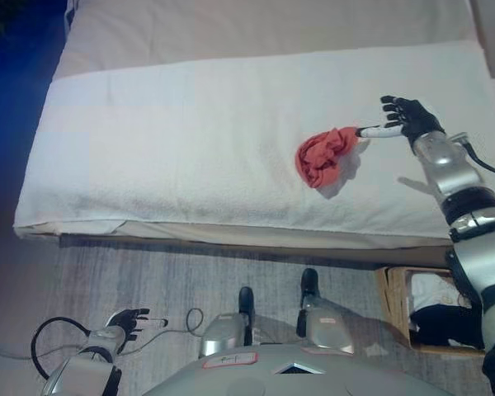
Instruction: Put the clothes on the bed into the basket.
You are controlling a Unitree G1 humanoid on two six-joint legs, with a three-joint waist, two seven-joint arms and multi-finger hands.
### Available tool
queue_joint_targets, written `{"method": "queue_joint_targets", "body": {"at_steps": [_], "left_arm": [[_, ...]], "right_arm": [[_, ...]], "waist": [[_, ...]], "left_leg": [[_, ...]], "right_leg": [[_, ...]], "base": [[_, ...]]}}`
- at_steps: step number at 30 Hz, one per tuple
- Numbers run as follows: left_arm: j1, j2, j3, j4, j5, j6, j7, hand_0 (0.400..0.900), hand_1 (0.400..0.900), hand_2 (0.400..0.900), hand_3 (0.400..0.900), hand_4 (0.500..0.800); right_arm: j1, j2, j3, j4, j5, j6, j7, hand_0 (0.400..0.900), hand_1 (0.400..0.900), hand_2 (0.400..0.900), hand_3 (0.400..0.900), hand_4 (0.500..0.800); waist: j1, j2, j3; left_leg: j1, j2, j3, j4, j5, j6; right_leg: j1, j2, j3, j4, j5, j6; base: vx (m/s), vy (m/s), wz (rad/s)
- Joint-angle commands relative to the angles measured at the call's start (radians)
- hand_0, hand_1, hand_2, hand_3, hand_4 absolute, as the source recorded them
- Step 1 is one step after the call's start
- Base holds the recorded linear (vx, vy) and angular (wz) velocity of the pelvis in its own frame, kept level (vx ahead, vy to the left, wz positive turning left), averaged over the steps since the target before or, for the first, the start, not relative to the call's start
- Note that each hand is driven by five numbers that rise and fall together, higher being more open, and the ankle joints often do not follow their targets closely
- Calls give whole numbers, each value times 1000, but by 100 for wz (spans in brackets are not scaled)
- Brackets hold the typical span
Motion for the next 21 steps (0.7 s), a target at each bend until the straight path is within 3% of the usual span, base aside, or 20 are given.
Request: {"method": "queue_joint_targets", "body": {"at_steps": [1,5,12,21], "left_arm": [[-72,40,-46,36,-73,6,80,900,900,900,900,800],[-43,21,-67,22,-96,0,77,900,900,900,900,800],[1,8,-95,-35,-119,-22,68,900,900,900,900,800],[35,-3,-116,-80,-134,-32,67,900,900,900,900,800]], "right_arm": [[-262,76,54,108,-31,-4,-70,900,900,900,900,800],[-287,89,66,165,-49,-1,-76,900,900,900,900,800],[-319,36,71,206,-54,-5,-79,900,900,900,900,800],[-337,-20,54,227,-25,-4,-85,900,900,900,900,800]], "waist": [[-22,-75,44],[-6,-76,68],[34,-55,114],[68,-6,150]], "left_leg": [[-18,2,41,-11,-2,-9],[-45,-3,25,-11,7,-7],[-98,-18,-11,-11,28,-8],[-146,-43,-40,-11,44,-8]], "right_leg": [[-22,-61,84,18,-56,74],[-39,-65,82,17,-50,74],[-73,-77,69,24,-43,76],[-105,-95,64,17,-29,83]], "base": [[-61,-8,0],[-40,-11,11],[-37,1,19],[-16,10,9]]}}
